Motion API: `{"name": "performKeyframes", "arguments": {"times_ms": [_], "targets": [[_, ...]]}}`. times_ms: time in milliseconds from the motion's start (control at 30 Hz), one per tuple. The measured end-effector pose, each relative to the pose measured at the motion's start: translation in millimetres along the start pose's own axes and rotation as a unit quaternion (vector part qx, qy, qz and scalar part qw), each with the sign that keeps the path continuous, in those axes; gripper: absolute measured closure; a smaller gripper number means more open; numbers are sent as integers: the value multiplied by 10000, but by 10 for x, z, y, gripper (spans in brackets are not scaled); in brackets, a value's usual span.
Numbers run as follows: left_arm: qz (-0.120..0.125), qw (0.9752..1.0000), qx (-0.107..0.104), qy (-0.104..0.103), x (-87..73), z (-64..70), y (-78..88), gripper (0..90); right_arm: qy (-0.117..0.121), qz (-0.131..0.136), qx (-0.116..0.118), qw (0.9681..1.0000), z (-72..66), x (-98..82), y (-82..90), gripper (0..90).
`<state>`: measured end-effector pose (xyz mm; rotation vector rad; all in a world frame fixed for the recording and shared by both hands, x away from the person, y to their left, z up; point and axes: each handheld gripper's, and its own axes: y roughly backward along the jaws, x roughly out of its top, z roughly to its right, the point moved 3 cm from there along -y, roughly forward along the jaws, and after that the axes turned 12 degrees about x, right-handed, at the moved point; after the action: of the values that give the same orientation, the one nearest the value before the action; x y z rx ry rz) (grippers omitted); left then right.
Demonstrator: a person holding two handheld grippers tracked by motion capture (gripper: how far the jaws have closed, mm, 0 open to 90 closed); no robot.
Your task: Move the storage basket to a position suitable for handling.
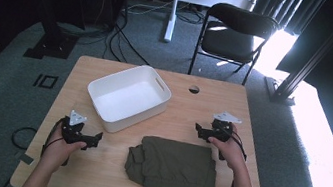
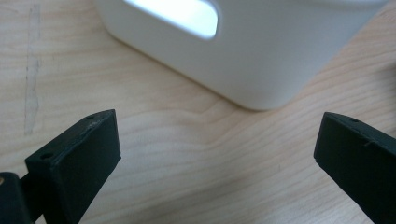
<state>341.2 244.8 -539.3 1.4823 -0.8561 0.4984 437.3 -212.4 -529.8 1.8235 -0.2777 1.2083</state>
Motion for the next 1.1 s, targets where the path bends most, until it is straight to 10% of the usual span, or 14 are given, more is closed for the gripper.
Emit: {"name": "performKeyframes", "arguments": {"times_ms": [1100], "targets": [[421, 9990, 46, 169, 498, -104, 85, 19, 265, 357, 490, 9978, -475, 1013, -749, 131]]}}
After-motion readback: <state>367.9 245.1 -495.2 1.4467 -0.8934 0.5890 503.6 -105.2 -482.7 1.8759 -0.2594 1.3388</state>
